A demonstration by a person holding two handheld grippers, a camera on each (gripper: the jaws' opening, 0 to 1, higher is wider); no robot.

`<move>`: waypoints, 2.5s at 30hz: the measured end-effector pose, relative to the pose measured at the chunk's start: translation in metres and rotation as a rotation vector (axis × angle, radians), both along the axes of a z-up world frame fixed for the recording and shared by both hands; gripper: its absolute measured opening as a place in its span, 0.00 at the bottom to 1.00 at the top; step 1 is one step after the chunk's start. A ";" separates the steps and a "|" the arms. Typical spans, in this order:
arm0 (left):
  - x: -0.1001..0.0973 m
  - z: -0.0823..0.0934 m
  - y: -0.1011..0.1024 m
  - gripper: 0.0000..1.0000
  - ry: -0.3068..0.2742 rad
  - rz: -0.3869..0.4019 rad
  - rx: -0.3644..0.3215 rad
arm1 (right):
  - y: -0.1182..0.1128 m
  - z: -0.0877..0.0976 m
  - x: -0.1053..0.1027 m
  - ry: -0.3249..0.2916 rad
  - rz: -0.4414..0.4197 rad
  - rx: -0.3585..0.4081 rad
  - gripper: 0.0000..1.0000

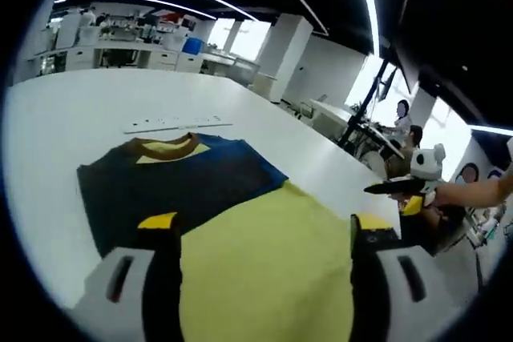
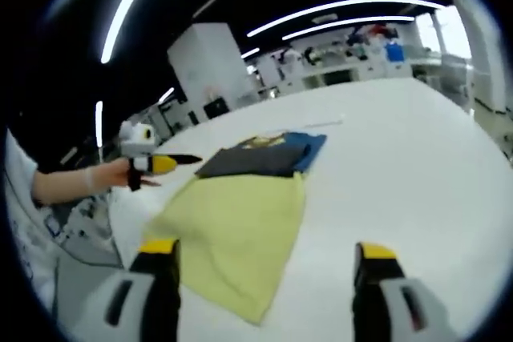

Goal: Fold the garment on the visible template until the final outline fits inside the template.

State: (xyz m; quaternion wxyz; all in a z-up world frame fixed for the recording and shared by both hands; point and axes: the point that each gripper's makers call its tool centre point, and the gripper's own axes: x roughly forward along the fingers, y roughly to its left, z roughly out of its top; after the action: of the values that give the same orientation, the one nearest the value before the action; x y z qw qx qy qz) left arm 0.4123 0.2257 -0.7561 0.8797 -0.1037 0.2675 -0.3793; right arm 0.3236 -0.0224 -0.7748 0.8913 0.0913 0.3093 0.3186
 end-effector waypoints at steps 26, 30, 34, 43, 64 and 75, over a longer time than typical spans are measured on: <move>-0.108 -0.012 0.082 0.77 0.016 0.028 0.104 | 0.009 -0.013 -0.035 0.023 0.032 -0.070 0.83; -0.128 -0.026 0.098 0.73 0.045 0.022 0.138 | 0.008 -0.026 -0.042 0.060 0.042 -0.102 0.80; -0.142 -0.037 0.112 0.62 0.090 0.025 0.125 | 0.011 -0.036 -0.048 0.092 0.054 -0.105 0.73; -0.177 -0.069 0.124 0.42 0.193 0.043 0.165 | 0.006 -0.047 -0.055 0.133 0.048 -0.126 0.60; -0.179 -0.065 0.121 0.18 0.219 0.074 -0.031 | 0.010 -0.057 -0.067 0.183 0.057 -0.123 0.53; -0.176 -0.066 0.122 0.06 0.238 0.095 -0.060 | 0.012 -0.061 -0.065 0.203 0.052 -0.109 0.43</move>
State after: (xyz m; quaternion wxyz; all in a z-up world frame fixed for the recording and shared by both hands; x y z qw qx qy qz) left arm 0.2361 0.3474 -0.8220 0.8551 -0.1868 0.3534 -0.3302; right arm 0.2588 -0.0099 -0.8358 0.8506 0.0666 0.4171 0.3133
